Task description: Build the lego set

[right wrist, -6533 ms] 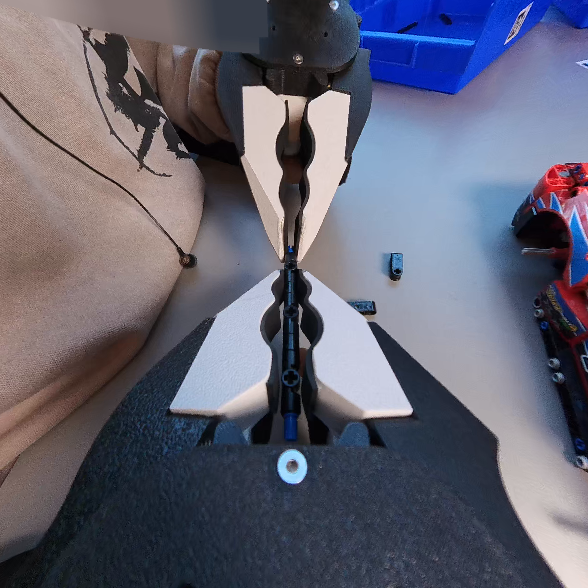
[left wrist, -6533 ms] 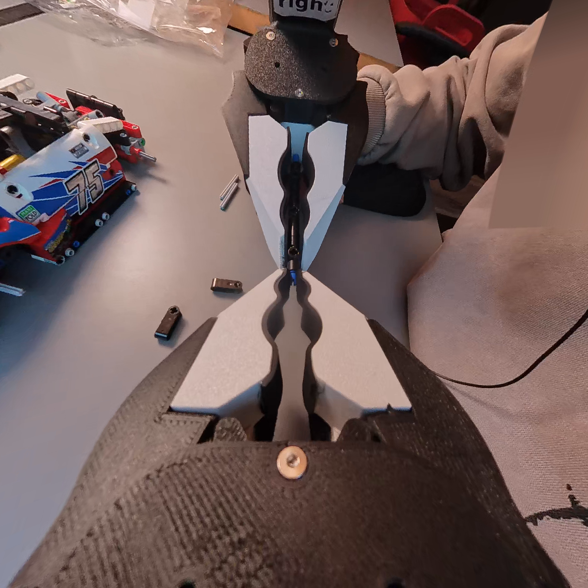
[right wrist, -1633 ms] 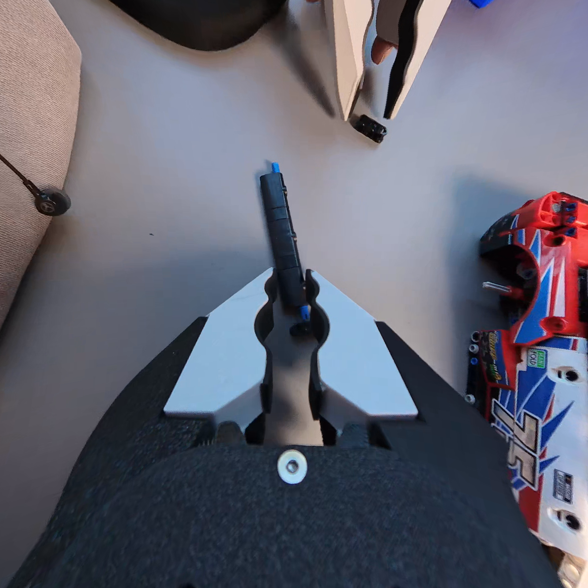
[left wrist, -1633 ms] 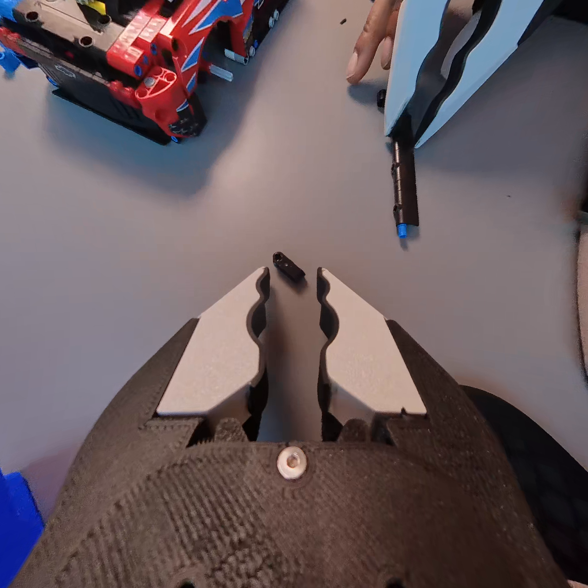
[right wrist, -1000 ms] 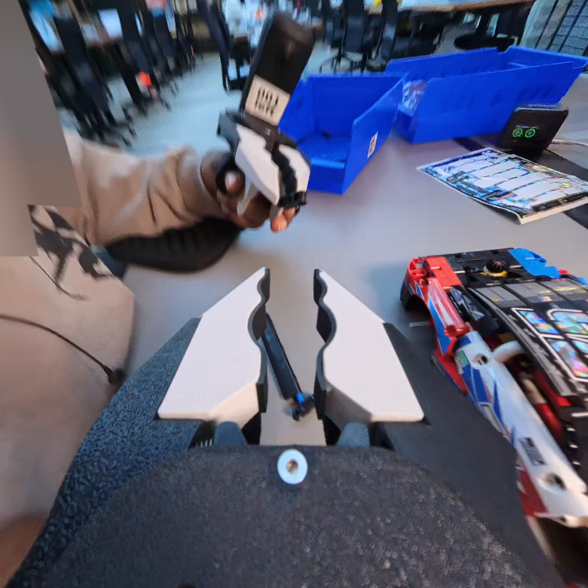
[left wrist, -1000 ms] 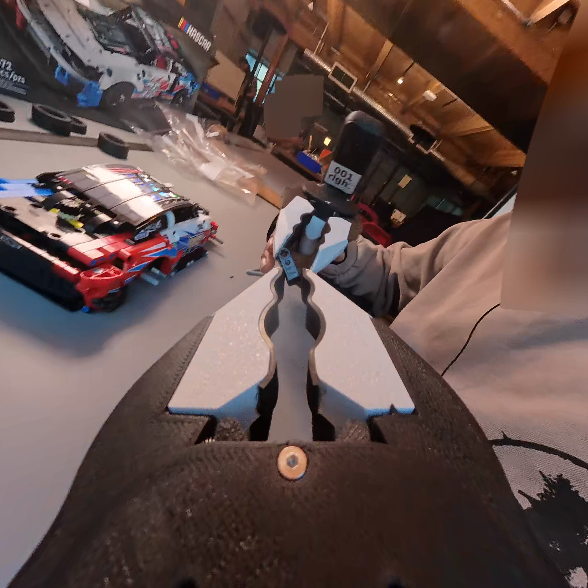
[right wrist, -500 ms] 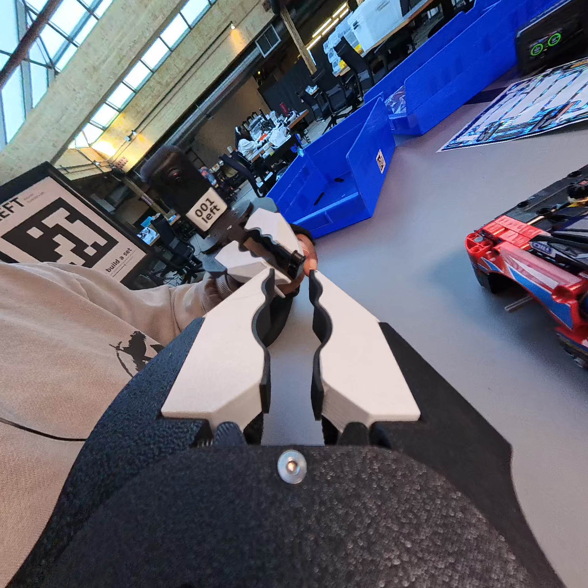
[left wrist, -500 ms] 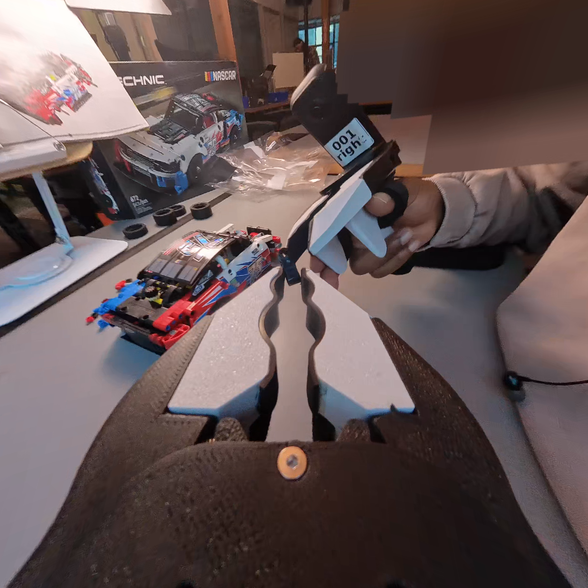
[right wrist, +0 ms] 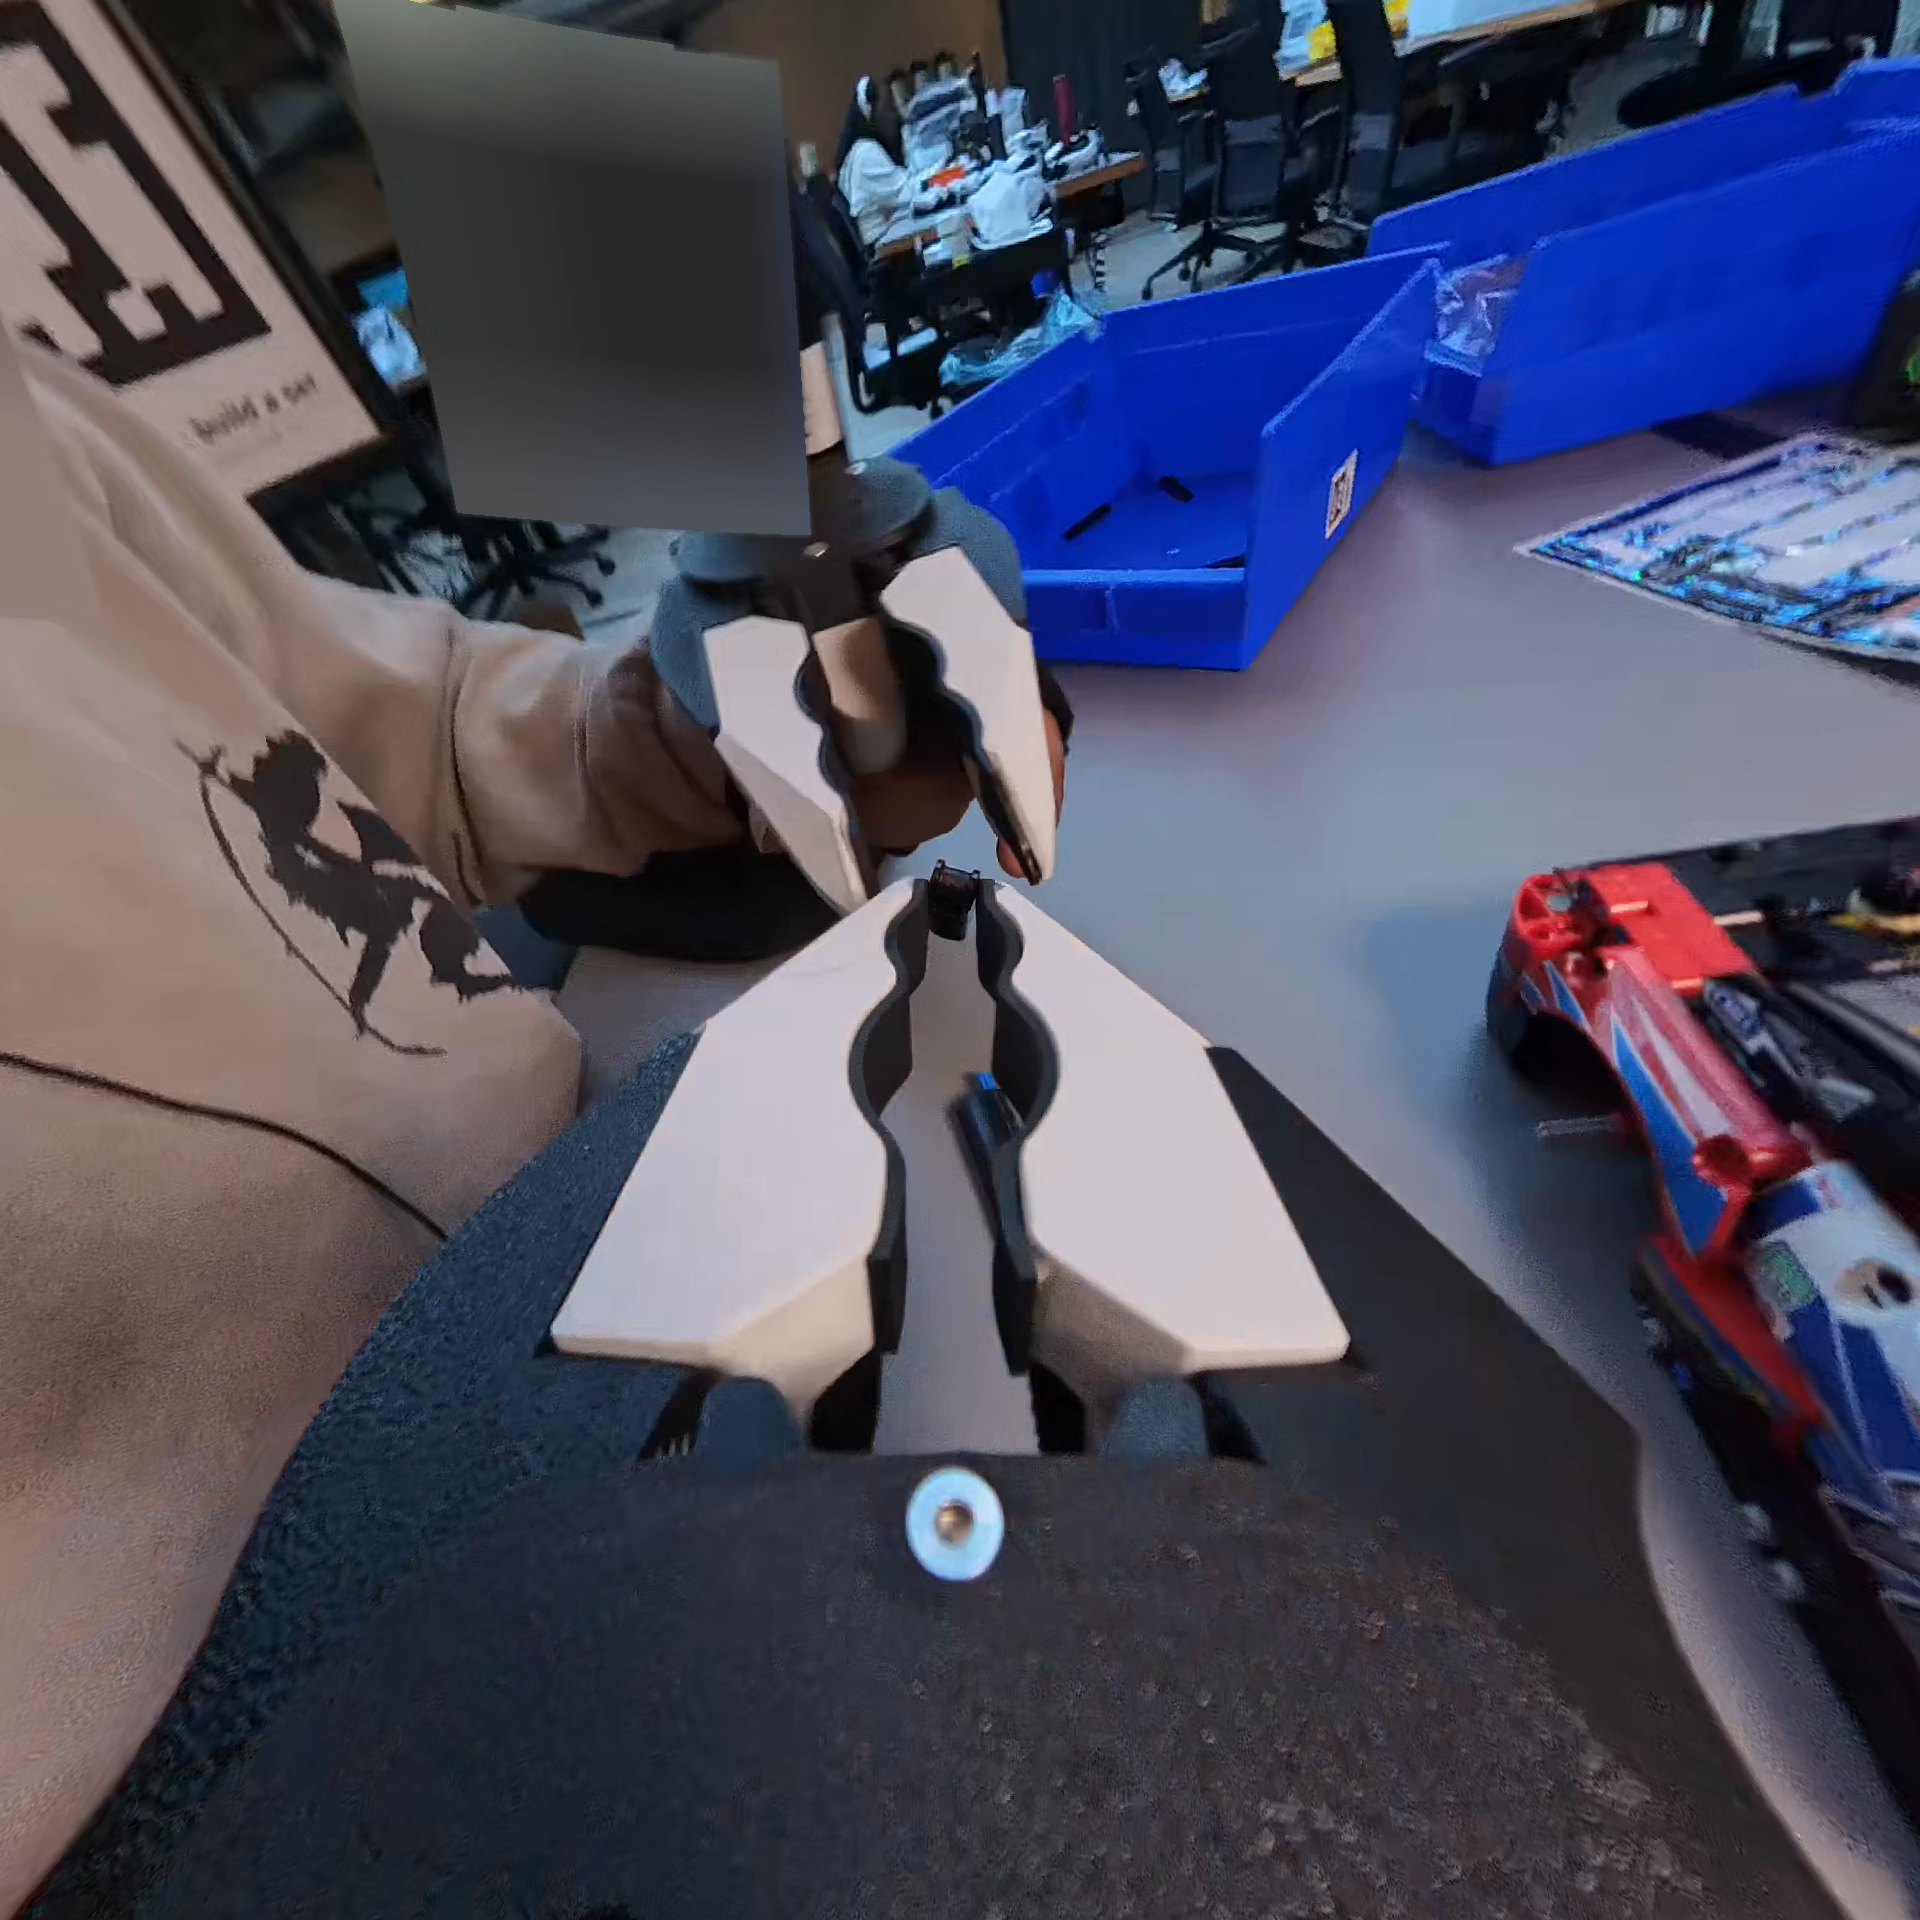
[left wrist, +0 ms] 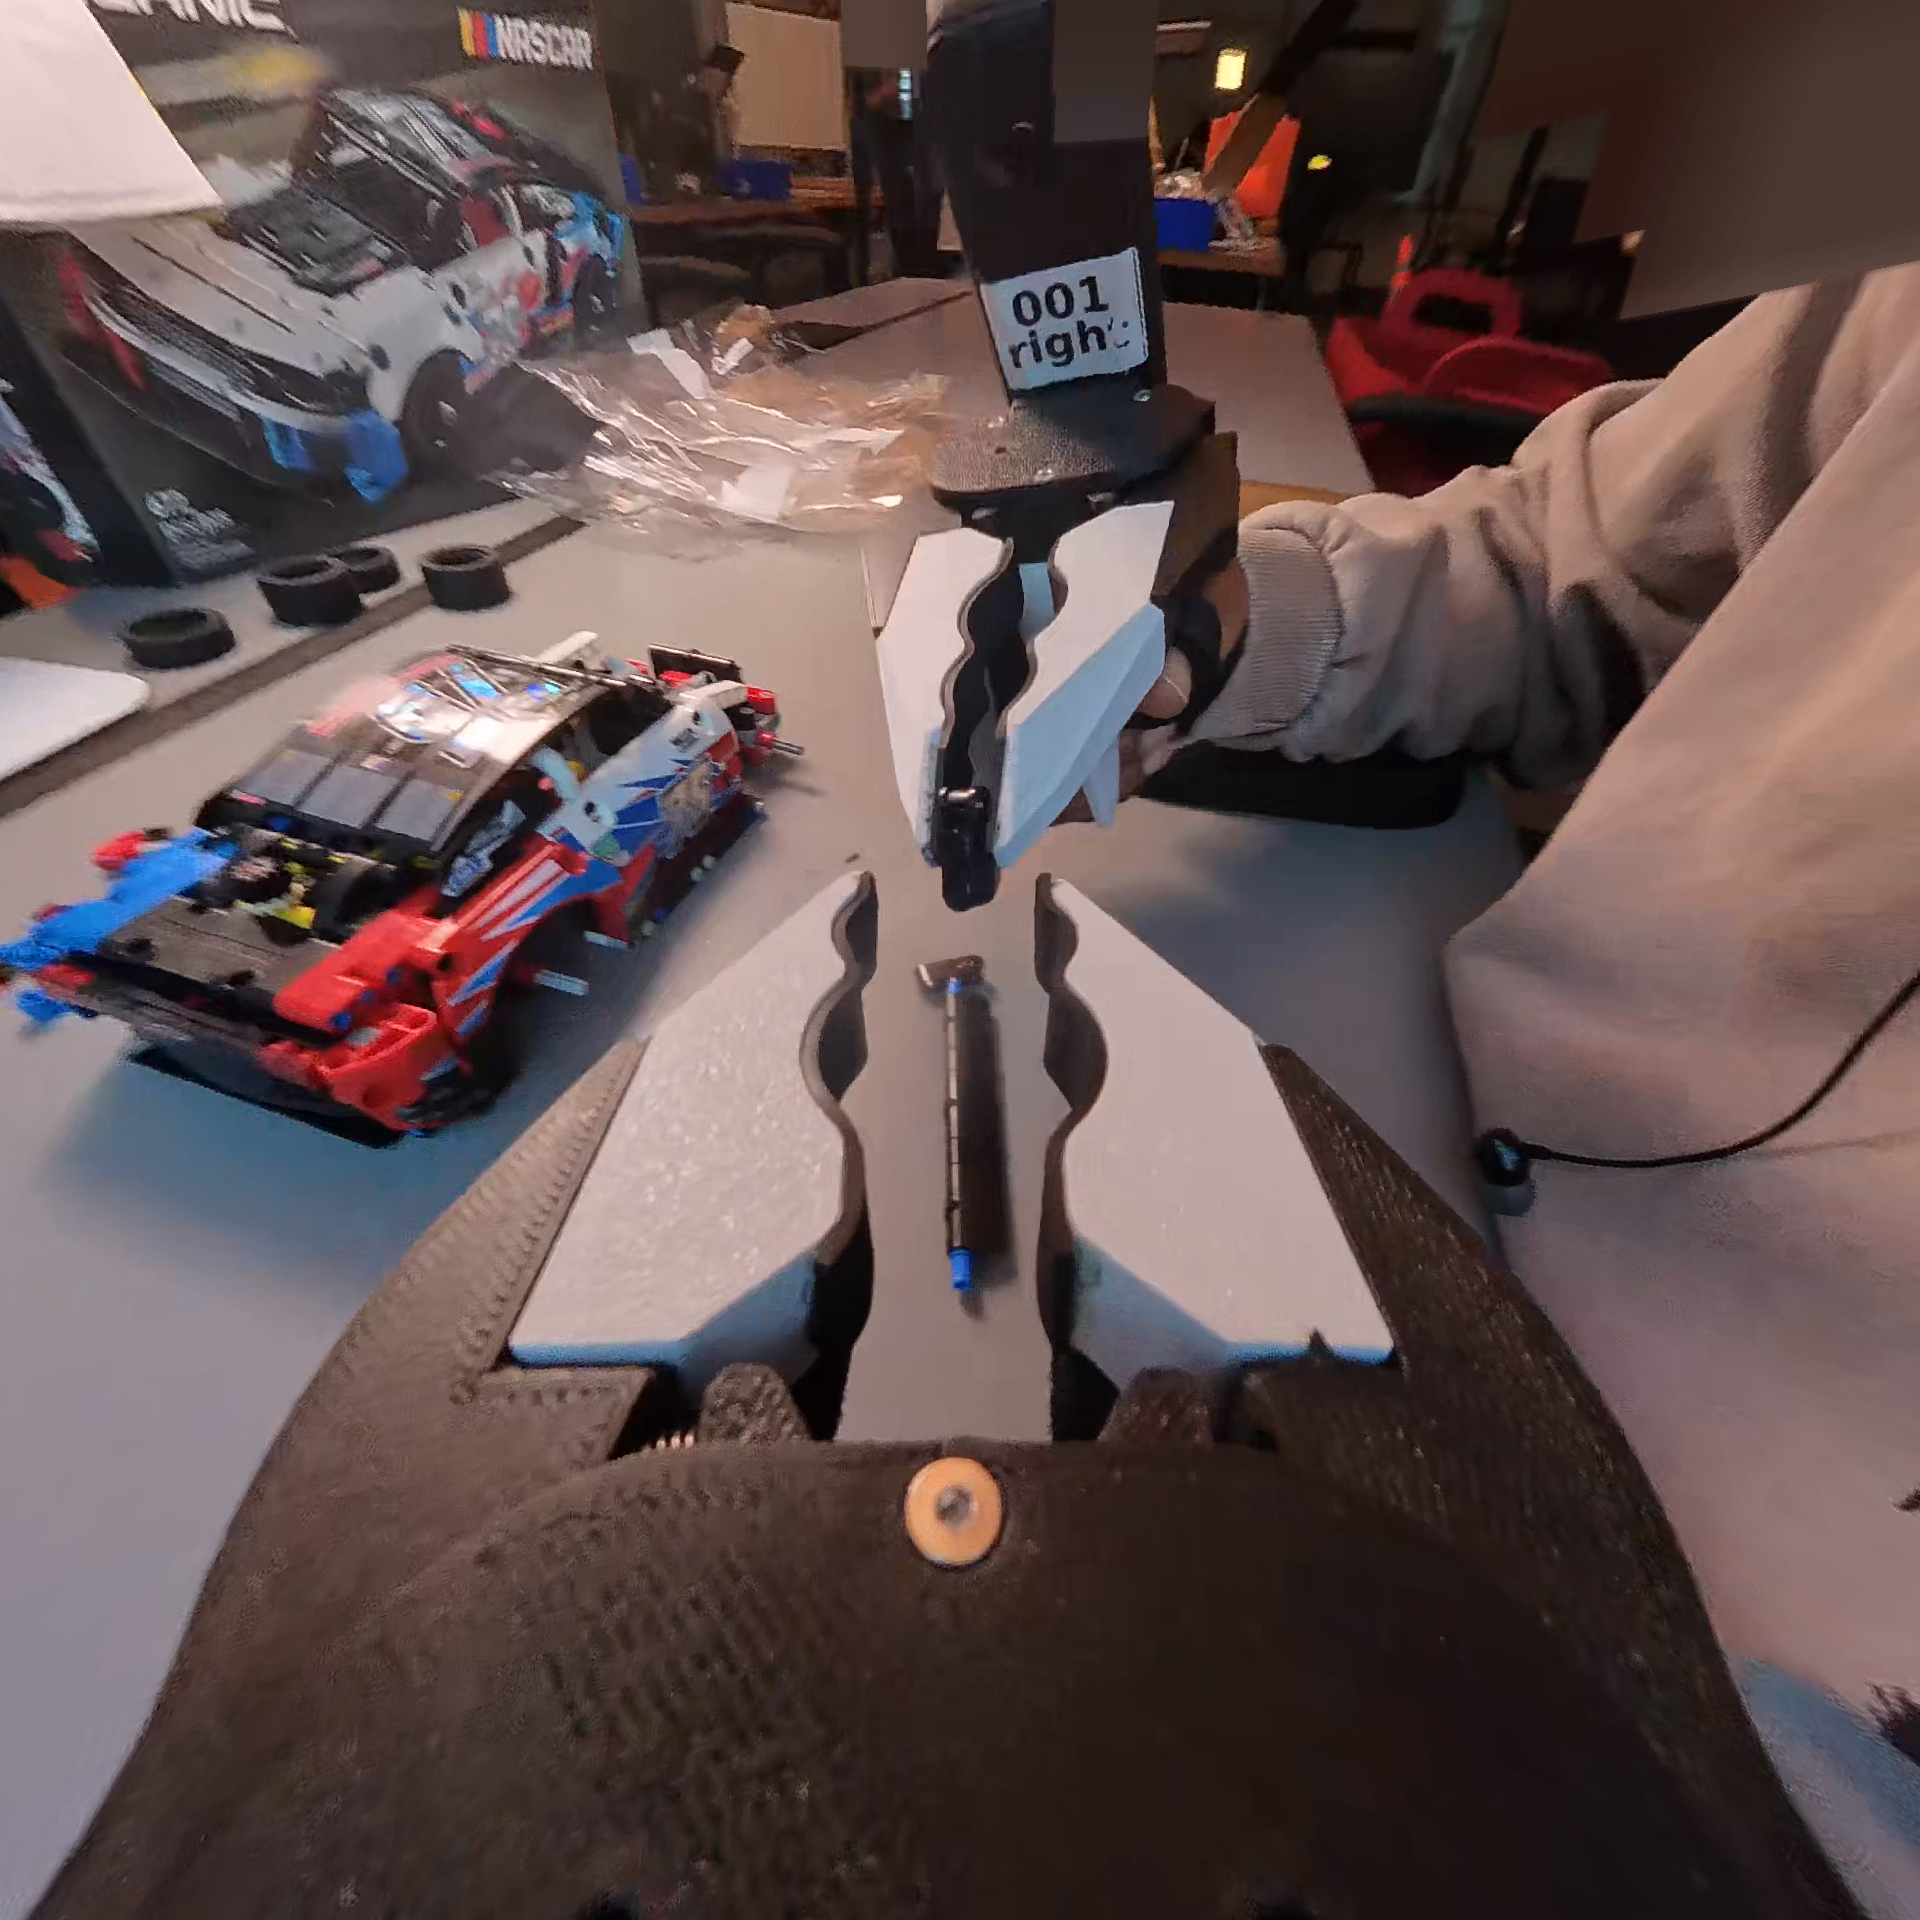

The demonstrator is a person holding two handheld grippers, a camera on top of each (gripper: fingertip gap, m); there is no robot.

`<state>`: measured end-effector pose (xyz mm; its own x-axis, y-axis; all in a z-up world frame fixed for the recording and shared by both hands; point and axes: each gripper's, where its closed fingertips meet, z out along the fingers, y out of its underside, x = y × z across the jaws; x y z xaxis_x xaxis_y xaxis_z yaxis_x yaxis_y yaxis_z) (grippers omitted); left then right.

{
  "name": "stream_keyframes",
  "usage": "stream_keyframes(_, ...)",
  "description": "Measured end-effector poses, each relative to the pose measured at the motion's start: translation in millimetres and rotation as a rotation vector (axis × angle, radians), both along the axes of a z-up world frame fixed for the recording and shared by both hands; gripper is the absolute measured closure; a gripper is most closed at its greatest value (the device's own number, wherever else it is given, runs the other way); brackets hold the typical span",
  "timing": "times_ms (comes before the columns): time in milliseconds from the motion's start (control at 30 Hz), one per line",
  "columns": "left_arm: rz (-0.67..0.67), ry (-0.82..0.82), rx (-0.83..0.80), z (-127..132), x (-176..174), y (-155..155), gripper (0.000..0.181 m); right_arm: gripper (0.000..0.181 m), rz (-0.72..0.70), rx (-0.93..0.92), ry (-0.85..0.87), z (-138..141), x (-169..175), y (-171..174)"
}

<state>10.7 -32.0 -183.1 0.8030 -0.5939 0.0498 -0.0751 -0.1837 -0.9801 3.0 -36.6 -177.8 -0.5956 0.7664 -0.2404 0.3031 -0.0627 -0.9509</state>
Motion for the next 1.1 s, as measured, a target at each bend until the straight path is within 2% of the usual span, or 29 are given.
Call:
stream_keyframes(100,-0.094,-0.085,-0.058,-2,10,-8,0.157,0.175,0.093,0.136,0.077,-2,12,-14)
stream_keyframes(233,-0.174,-0.038,-0.097,-14,25,-14,0.165,0.176,0.157,0.177,0.097,-7,21,-24)
stream_keyframes(300,-0.193,-0.011,-0.101,-18,29,-16,0.176,0.176,0.159,0.213,0.091,-12,22,-23)
stream_keyframes(667,-0.179,-0.001,-0.085,-19,27,-13,0.176,0.174,0.147,0.205,0.119,-9,23,-18)
stream_keyframes(900,-0.176,0.032,-0.097,-25,29,-13,0.176,0.176,0.16,0.246,0.095,-16,25,-17)
stream_keyframes(967,-0.167,0.046,-0.092,-26,28,-12,0.171,0.176,0.173,0.271,0.08,-21,26,-18)
stream_keyframes(1100,-0.189,0.067,-0.105,-29,31,-16,0.175,0.176,0.186,0.285,0.069,-26,27,-21)
